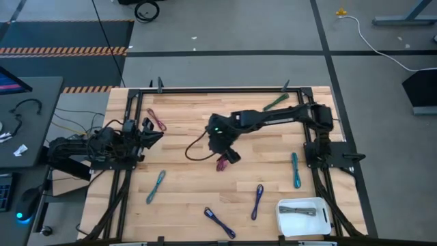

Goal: Pick and place USB-C Cables
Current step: Put the right pink USB cable into the white bin

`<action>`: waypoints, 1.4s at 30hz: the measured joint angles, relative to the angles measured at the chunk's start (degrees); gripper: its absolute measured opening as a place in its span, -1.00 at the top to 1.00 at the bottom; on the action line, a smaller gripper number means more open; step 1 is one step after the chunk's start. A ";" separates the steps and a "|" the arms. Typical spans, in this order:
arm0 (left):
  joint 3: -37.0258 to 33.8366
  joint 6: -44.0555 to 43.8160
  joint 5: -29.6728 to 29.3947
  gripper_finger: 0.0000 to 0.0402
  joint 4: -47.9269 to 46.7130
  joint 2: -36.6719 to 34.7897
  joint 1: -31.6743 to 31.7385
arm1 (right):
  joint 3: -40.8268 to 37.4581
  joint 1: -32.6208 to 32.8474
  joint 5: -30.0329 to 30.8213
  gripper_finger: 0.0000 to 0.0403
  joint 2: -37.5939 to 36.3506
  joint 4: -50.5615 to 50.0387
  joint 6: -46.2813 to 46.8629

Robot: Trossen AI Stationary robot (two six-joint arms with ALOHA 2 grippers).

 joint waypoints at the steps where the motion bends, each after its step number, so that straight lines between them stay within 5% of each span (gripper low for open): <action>1: -0.02 0.00 -0.02 0.90 -0.14 0.00 0.00 | 0.61 0.00 0.10 -0.41 1.22 -0.06 -2.32; 7: -0.02 -0.07 0.00 0.88 -1.01 0.02 -0.02 | 1.38 -0.19 5.34 -0.41 6.61 -3.98 -14.21; 16: -0.01 -0.07 0.00 0.90 -1.67 0.01 -0.02 | -0.07 -1.04 11.93 -0.29 9.79 -9.22 -16.16; 23: 0.00 -0.07 0.03 0.88 -2.56 0.42 -0.02 | -3.50 -1.91 15.22 0.08 9.94 -8.84 -14.36; 30: -0.02 -0.09 -0.02 0.88 -2.46 0.39 -0.02 | -3.89 -2.08 16.46 0.88 9.02 -11.49 0.76; 42: -0.01 -0.07 -0.40 0.90 -2.52 0.39 -0.02 | -8.01 6.32 15.58 0.92 -12.50 -18.20 38.71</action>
